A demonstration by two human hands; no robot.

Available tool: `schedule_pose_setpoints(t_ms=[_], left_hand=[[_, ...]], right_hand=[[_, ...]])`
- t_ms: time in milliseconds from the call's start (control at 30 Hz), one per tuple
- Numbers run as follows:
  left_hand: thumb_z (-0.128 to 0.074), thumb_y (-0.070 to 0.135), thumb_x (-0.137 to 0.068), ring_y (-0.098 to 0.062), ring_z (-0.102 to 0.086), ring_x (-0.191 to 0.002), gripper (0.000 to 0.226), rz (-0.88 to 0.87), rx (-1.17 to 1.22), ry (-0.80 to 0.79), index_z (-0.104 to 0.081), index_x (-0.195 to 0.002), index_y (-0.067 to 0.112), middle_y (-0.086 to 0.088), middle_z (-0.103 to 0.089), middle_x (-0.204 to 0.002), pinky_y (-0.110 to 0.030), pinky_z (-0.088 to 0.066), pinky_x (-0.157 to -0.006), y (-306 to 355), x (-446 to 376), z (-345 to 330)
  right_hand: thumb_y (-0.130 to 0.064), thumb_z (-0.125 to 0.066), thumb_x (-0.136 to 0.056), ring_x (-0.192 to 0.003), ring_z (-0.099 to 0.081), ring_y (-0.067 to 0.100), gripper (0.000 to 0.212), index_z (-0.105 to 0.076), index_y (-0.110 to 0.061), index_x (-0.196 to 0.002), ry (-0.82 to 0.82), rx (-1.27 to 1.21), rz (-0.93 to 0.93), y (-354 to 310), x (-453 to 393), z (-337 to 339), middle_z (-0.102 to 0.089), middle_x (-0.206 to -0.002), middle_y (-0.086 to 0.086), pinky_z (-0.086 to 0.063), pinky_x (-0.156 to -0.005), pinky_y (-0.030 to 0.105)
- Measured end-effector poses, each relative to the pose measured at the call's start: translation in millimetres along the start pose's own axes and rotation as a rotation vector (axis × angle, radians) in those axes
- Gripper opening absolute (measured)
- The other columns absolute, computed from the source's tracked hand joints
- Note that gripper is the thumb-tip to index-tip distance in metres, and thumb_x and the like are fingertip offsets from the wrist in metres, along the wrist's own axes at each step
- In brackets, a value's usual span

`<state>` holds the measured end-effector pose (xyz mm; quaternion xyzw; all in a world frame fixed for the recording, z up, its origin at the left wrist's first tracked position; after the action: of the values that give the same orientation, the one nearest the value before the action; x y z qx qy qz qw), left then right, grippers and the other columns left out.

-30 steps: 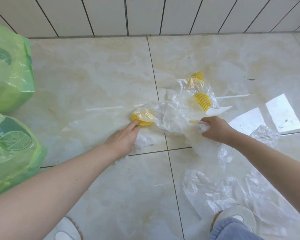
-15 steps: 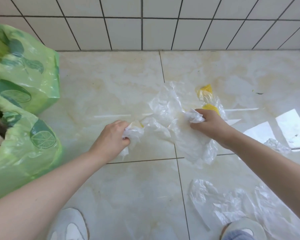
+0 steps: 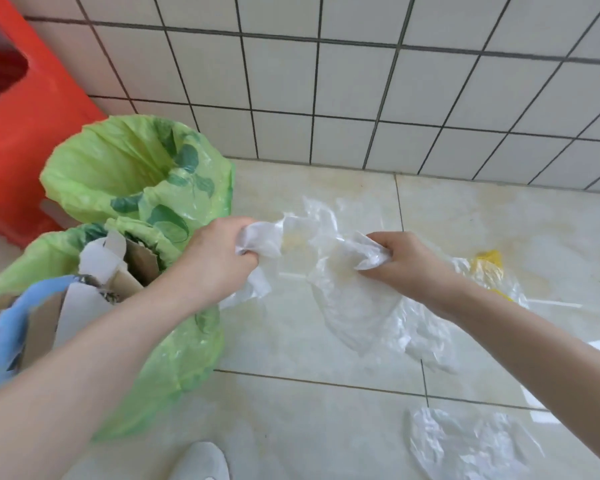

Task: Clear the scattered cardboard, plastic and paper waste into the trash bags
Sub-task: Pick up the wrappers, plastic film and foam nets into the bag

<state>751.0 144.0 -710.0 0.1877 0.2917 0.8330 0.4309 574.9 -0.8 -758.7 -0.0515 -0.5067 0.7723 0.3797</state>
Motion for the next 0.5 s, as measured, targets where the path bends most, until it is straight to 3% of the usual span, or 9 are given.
schedule_pose_setpoints(t_ms=[67, 133, 200, 333, 400, 433, 500], left_hand=[[-0.058, 0.01, -0.083, -0.028, -0.06, -0.077, 0.008, 0.032, 0.019, 0.045, -0.066, -0.085, 0.011, -0.012, -0.067, -0.082, -0.03, -0.044, -0.062, -7, -8, 33], [-0.063, 0.011, -0.082, -0.03, -0.063, -0.079, 0.006, 0.098, 0.073, 0.106, -0.067, -0.086, 0.009, -0.014, -0.069, -0.085, -0.032, -0.047, -0.063, -20, -18, 67], [-0.067, 0.012, -0.081, -0.024, -0.063, -0.075, 0.006, 0.176, 0.159, 0.149, -0.068, -0.088, 0.013, -0.009, -0.07, -0.086, -0.028, -0.045, -0.062, -40, -28, 95], [-0.074, 0.013, -0.077, -0.016, -0.065, -0.076, 0.015, 0.247, 0.296, 0.266, -0.065, -0.09, 0.013, -0.001, -0.071, -0.083, -0.024, -0.047, -0.061, -76, -43, 148], [-0.071, 0.006, -0.079, 0.005, -0.059, -0.05, 0.017, 0.262, 0.3, 0.314, -0.057, -0.074, 0.016, 0.015, -0.063, -0.054, -0.012, -0.042, -0.043, -91, -53, 173], [-0.069, 0.002, -0.079, 0.005, -0.055, -0.041, 0.024, 0.277, 0.299, 0.332, -0.054, -0.07, 0.018, 0.013, -0.061, -0.052, -0.009, -0.038, -0.037, -97, -58, 184], [-0.069, 0.0, -0.077, -0.005, -0.064, -0.057, 0.019, 0.31, 0.344, 0.364, -0.061, -0.076, 0.018, -0.003, -0.07, -0.08, -0.015, -0.05, -0.049, -117, -73, 203]], right_hand=[[-0.018, -0.065, -0.076, -0.058, -0.054, 0.014, 0.008, -0.064, -0.011, -0.073, -0.026, -0.014, 0.022, -27, -17, -12, -0.056, -0.06, -0.001, -0.041, -0.056, 0.023], [-0.023, -0.064, -0.07, -0.073, -0.066, 0.03, 0.028, -0.066, -0.002, -0.088, -0.063, -0.063, 0.067, -56, -34, -24, -0.066, -0.08, 0.02, -0.053, -0.067, 0.04], [-0.017, -0.065, -0.074, -0.089, -0.069, 0.038, 0.03, -0.066, 0.003, -0.096, -0.117, -0.157, 0.084, -83, -51, -38, -0.07, -0.096, 0.024, -0.055, -0.08, 0.05], [0.0, -0.057, -0.086, -0.086, -0.069, 0.029, 0.016, -0.064, 0.002, -0.1, -0.234, -0.344, 0.064, -132, -84, -73, -0.069, -0.095, 0.014, -0.056, -0.082, 0.042], [0.003, -0.055, -0.087, -0.087, -0.068, 0.026, 0.022, -0.063, 0.001, -0.107, -0.323, -0.416, 0.022, -154, -101, -95, -0.068, -0.098, 0.013, -0.057, -0.08, 0.037], [0.003, -0.054, -0.087, -0.086, -0.067, 0.026, 0.024, -0.061, 0.003, -0.11, -0.369, -0.448, -0.01, -165, -108, -107, -0.067, -0.1, 0.014, -0.058, -0.078, 0.036], [0.0, -0.05, -0.089, -0.081, -0.065, 0.025, 0.024, -0.057, 0.002, -0.112, -0.48, -0.523, -0.079, -186, -121, -131, -0.065, -0.096, 0.013, -0.057, -0.074, 0.033]])
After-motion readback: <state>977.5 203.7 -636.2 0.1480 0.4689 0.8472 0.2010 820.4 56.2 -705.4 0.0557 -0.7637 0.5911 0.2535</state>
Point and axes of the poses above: each hand's wrist, its own x-axis away from the middle knuckle, its own z-axis out of the back of the hand, y = z × x, the point moved 10 cm from there along -x, towards the middle knuckle
